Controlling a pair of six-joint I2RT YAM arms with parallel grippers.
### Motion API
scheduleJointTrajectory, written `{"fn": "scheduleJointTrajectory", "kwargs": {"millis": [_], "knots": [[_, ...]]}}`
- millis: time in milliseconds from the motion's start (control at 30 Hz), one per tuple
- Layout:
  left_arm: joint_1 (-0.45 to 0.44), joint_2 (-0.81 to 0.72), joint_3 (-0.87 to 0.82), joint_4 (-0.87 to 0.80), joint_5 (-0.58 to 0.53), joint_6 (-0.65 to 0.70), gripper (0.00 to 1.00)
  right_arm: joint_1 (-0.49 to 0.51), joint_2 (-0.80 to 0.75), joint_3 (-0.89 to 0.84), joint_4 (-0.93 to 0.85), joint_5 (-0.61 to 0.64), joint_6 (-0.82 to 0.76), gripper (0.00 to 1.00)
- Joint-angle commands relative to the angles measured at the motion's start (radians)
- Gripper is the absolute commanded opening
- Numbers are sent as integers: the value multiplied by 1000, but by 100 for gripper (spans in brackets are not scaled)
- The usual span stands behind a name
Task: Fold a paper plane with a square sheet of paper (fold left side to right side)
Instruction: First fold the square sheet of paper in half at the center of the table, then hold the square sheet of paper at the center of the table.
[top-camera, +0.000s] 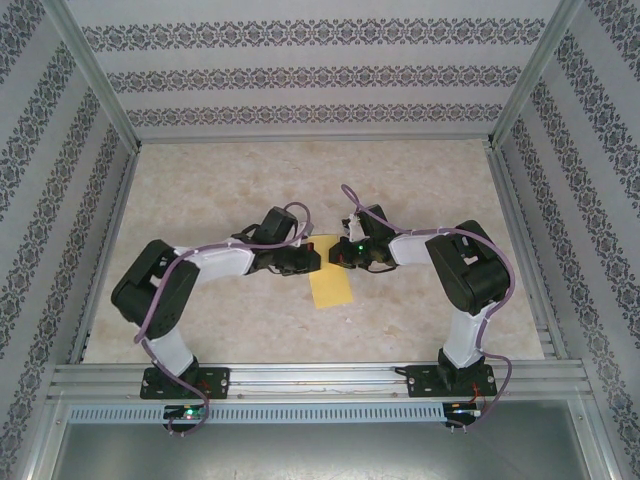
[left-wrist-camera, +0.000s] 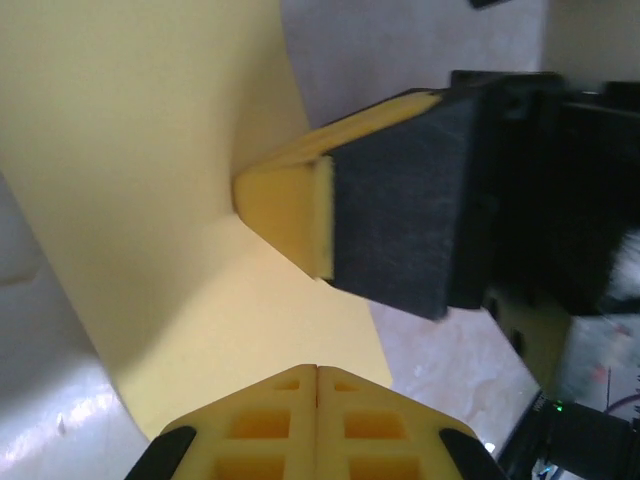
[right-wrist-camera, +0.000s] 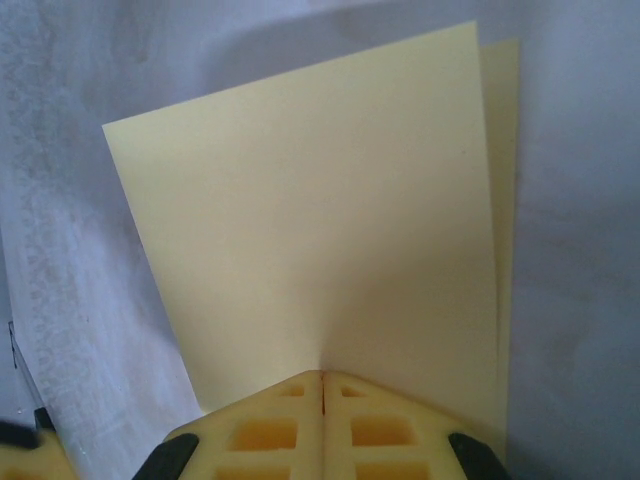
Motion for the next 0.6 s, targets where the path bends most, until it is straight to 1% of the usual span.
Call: {"fn": "scheduleJointTrajectory", "kwargs": {"millis": [0,133,300,400,500,567], "knots": [[3,50,26,9,17,36,0,16,39,-31,-114,92,1,0],[-6,97,31,6,-1,48,0,21,38,-25,-111,91,4,0],[-13,123,18,-34,-50,50,0,24,17,-15,-103,76,9,0],[-18,123,11,-73,-82,51,0,24,-15,-2,-99,74,17,1],[-24,117,-8,-57,-82,34,0,19,-63,21,-104,73,17,2],[-27,118,-14,-48,-83,28,0,16,-99,30,-121,75,14,1]]}}
